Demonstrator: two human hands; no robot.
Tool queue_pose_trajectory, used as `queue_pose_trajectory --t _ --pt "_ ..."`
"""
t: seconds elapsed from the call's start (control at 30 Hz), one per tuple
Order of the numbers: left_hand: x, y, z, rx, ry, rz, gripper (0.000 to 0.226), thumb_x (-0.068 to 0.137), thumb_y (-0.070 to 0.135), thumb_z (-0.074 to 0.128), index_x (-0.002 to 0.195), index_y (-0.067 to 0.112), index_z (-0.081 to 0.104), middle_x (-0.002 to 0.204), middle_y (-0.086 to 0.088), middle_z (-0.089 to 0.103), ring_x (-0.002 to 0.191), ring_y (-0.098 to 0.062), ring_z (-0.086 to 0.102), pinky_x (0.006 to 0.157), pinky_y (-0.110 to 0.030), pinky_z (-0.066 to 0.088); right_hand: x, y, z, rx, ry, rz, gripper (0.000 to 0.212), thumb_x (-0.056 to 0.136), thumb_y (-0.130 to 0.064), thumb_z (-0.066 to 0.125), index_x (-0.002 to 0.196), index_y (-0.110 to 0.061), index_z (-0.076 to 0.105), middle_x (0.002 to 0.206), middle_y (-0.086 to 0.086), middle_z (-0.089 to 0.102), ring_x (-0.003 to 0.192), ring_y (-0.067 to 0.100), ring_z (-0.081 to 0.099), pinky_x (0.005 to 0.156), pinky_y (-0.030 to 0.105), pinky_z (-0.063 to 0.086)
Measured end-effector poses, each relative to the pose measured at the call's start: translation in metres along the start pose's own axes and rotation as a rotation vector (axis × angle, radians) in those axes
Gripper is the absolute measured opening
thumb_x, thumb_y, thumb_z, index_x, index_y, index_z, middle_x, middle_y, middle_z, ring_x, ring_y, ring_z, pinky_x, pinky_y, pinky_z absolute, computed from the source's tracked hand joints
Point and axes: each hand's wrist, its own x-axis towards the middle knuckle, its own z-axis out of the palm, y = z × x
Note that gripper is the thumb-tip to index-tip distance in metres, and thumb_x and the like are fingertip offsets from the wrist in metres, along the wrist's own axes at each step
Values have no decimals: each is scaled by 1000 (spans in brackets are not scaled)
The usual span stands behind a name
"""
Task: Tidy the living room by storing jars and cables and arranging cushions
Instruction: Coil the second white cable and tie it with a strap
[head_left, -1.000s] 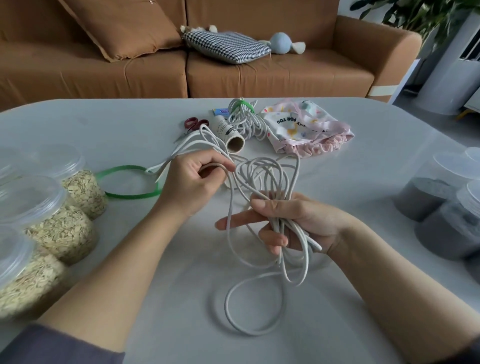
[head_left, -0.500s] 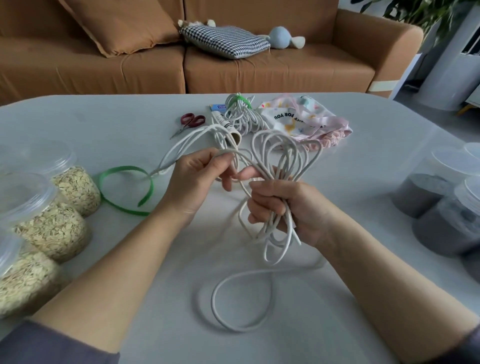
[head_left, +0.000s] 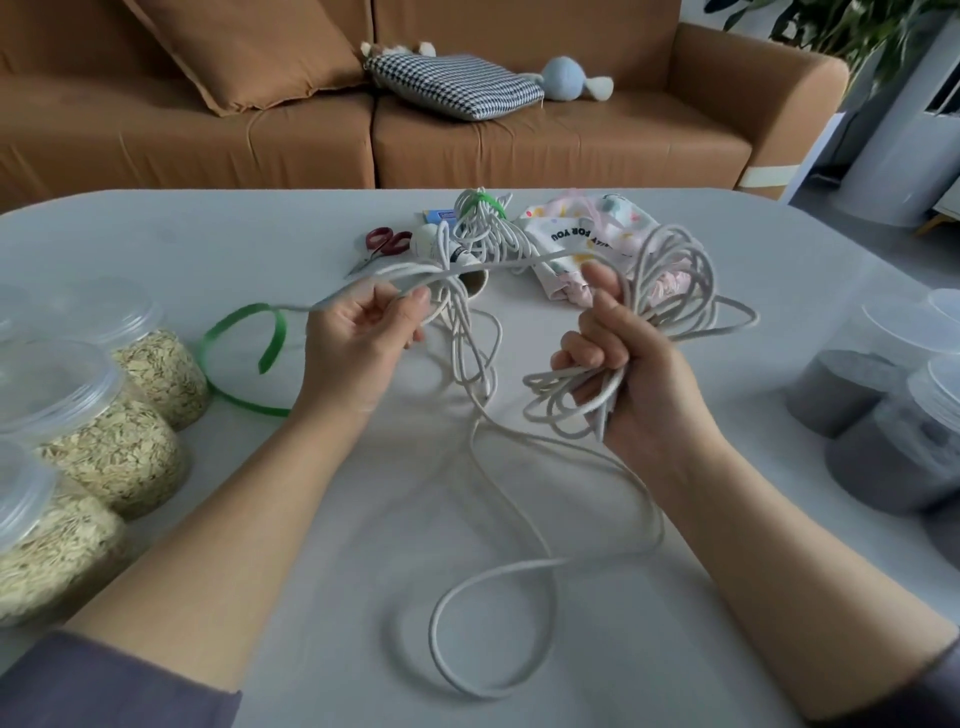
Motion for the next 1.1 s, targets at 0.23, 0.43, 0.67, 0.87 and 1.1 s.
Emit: queue_pose_trajectory --t 0.23,0.43,0.67,0.87,1.1 --pt "-1 -1 -3 158 -33 161 10 90 31 60 84 25 65 60 10 58 60 -10 53 64 -35 52 5 -7 -4 146 81 -92 20 89 -14 47 98 -23 61 43 -8 34 42 4 42 49 15 42" --pt "-8 -4 5 502 -195 432 22 95 22 57 88 8 71 70 1 64 63 -13 56 60 -26 45 3 3 -8 -155 -13 -12 7 87 -15 55 92 -15 59 46 -7 33 44 8 41 57 22 44" --pt "-13 4 11 640 -322 558 31 97 31 48 86 10 66 75 1 62 67 -24 58 55 -39 48 1 8 -3 -294 -25 6 17 91 -12 50 100 -6 64 54 -1 37 49 13 45 61 27 46" --pt "-14 6 13 647 -412 593 27 95 30 50 85 12 67 78 4 64 68 -19 59 53 -35 48 3 10 -7 -384 -71 -10 17 90 -13 58 104 -5 64 59 1 44 55 14 49 63 28 45" --pt "-15 3 15 587 -456 499 29 95 33 52 91 12 72 78 7 66 70 -13 59 62 -29 47 1 8 -9 -533 -51 -83 7 82 -17 62 82 -11 65 64 2 59 63 12 56 61 24 48"
